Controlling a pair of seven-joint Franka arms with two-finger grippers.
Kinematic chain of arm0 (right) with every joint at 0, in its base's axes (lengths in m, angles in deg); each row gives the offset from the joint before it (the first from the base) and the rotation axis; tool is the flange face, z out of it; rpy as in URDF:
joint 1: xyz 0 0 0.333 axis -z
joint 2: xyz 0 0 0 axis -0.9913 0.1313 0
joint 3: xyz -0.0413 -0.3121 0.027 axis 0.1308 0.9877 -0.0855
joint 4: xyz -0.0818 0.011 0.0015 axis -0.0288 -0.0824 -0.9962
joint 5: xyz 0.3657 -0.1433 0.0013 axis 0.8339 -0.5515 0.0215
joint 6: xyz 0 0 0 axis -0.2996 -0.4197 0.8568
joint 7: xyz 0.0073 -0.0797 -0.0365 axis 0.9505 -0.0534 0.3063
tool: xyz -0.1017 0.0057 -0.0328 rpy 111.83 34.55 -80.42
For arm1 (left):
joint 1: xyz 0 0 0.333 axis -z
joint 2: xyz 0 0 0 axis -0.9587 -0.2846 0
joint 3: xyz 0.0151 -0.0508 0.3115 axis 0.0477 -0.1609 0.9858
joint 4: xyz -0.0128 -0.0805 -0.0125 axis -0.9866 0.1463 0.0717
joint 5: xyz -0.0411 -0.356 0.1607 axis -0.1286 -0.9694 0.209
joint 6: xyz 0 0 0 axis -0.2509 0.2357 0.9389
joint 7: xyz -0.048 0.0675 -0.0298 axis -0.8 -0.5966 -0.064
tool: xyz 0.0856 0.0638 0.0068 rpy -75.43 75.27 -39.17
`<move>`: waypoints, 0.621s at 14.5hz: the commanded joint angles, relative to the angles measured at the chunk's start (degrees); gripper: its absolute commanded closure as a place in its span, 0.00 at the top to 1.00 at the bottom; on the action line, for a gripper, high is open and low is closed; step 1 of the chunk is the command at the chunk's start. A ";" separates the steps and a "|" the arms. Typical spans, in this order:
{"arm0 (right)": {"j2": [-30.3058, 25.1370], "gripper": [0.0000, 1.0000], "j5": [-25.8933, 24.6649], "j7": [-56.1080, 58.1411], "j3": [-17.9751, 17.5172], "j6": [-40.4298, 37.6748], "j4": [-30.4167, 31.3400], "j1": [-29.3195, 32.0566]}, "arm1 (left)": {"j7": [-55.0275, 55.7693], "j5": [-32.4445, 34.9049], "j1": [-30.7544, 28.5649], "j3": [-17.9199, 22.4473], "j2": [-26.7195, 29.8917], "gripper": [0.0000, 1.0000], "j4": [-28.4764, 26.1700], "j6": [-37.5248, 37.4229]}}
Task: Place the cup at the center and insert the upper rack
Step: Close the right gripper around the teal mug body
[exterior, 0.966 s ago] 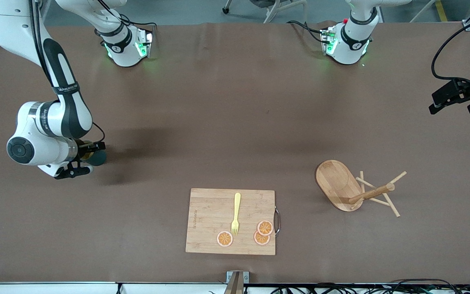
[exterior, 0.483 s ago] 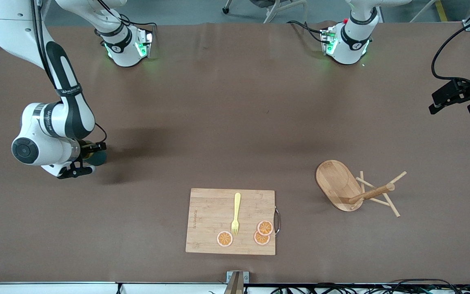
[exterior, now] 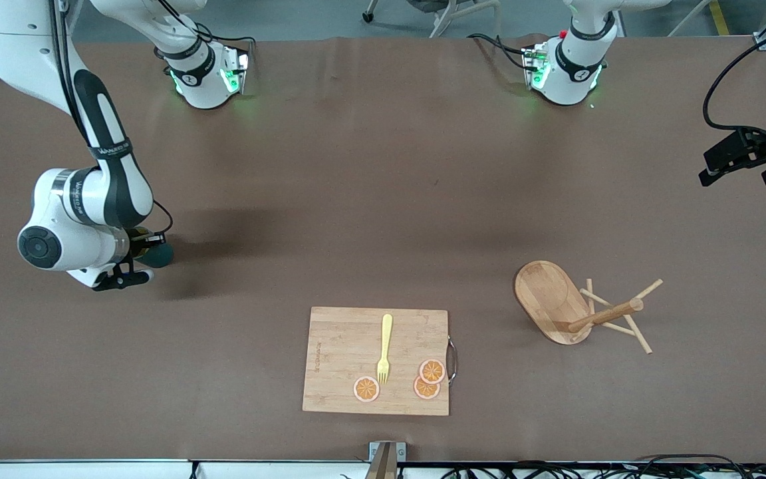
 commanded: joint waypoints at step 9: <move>-0.33 0.00 11.42 -13.92 -0.68 -10.03 -13.79 -12.59 | -0.39 -0.48 0.02 0.07 0.16 1.00 0.61 -0.31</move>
